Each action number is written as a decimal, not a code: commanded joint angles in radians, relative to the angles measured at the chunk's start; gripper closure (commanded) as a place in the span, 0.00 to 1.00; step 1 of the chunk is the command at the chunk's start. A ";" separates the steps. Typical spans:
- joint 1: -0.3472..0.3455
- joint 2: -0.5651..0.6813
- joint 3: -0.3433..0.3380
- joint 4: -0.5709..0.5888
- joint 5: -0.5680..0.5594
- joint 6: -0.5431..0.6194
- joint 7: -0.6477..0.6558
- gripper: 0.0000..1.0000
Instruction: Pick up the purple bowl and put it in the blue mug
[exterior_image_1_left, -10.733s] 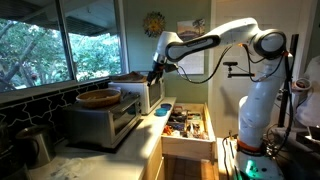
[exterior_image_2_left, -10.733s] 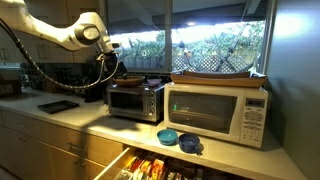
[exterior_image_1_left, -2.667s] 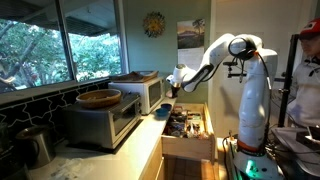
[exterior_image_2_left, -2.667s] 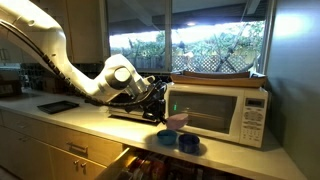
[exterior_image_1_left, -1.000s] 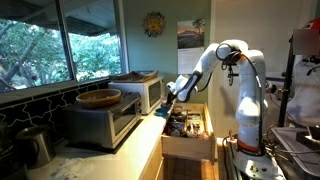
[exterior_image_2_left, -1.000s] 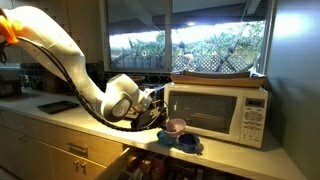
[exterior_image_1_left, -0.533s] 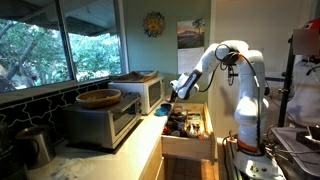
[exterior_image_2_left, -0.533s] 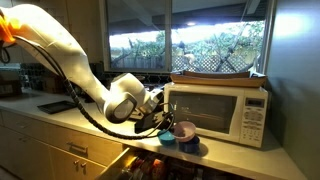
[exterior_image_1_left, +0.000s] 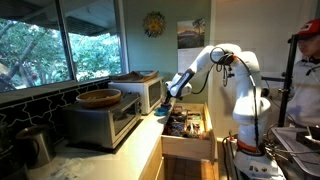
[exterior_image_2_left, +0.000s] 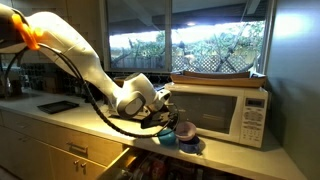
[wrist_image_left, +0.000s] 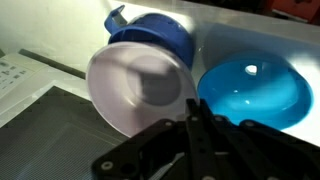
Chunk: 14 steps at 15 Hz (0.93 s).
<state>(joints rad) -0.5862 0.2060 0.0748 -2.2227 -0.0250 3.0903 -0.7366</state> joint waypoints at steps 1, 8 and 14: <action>-0.039 0.046 0.009 0.068 0.022 -0.066 -0.024 0.99; -0.056 0.077 0.009 0.114 0.005 -0.063 -0.016 0.99; -0.024 0.053 -0.001 0.102 -0.018 -0.124 -0.002 0.99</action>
<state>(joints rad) -0.6193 0.2679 0.0781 -2.1203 -0.0289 3.0068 -0.7366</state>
